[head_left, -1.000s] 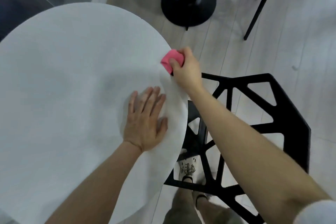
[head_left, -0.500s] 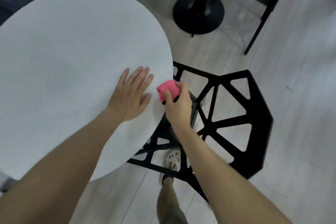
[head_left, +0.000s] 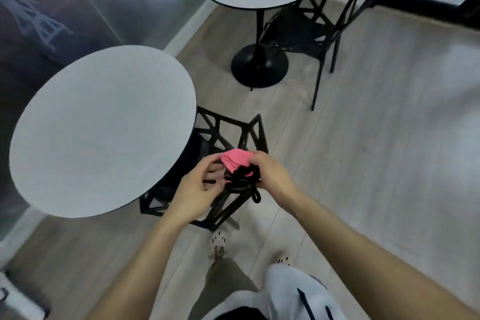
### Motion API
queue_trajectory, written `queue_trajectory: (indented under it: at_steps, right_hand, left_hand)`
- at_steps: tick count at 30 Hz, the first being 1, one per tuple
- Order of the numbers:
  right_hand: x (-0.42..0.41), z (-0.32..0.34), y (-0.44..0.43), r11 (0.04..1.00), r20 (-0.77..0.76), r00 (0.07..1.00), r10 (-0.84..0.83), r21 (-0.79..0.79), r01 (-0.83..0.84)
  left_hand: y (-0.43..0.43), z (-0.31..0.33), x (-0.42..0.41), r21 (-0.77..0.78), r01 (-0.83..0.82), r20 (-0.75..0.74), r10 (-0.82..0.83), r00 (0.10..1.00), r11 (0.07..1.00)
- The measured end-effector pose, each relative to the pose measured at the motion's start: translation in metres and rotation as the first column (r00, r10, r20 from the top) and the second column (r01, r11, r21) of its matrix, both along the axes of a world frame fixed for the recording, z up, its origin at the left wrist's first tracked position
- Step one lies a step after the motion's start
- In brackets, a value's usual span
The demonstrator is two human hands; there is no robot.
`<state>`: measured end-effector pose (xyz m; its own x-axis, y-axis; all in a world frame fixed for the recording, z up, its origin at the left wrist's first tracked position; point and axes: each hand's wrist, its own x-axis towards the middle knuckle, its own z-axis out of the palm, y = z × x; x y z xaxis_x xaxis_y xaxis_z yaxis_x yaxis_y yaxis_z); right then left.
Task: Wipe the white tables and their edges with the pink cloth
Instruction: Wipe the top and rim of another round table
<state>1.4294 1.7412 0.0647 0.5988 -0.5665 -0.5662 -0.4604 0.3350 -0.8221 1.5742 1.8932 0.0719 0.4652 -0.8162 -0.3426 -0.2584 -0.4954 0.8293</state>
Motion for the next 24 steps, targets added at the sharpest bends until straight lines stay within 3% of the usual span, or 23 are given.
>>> queue_trajectory:
  at_steps: [5,10,13,18,22,24]
  right_hand:
    - [-0.080,0.050,-0.043,0.980,-0.055,0.998,0.043,-0.194,-0.053]
    - [-0.112,0.080,-0.094,0.925,-0.089,0.994,0.069,-0.367,-0.097]
    - [-0.114,0.085,-0.133,0.879,-0.147,0.982,0.116,-0.446,-0.171]
    - [-0.100,0.069,-0.219,0.837,-0.214,0.976,0.044,-0.525,-0.153]
    - [-0.073,0.059,-0.299,0.779,-0.327,0.945,0.021,-0.587,-0.220]
    - [-0.056,0.060,-0.336,0.759,-0.365,0.930,0.039,-0.594,-0.265]
  left_hand:
    - [-0.078,0.050,-0.052,-0.173,0.081,0.026,-0.077,0.997,0.982]
    - [-0.150,0.066,-0.064,-0.236,0.082,-0.026,-0.091,0.996,0.968]
    - [-0.196,0.062,-0.067,-0.222,0.010,-0.087,-0.031,0.996,0.975]
    - [-0.289,0.036,-0.063,-0.123,-0.143,-0.186,0.119,0.975,0.982]
    - [-0.369,0.024,-0.045,-0.124,-0.007,-0.397,-0.043,0.917,0.992]
    - [-0.405,0.025,-0.032,-0.158,0.045,-0.410,-0.107,0.906,0.986]
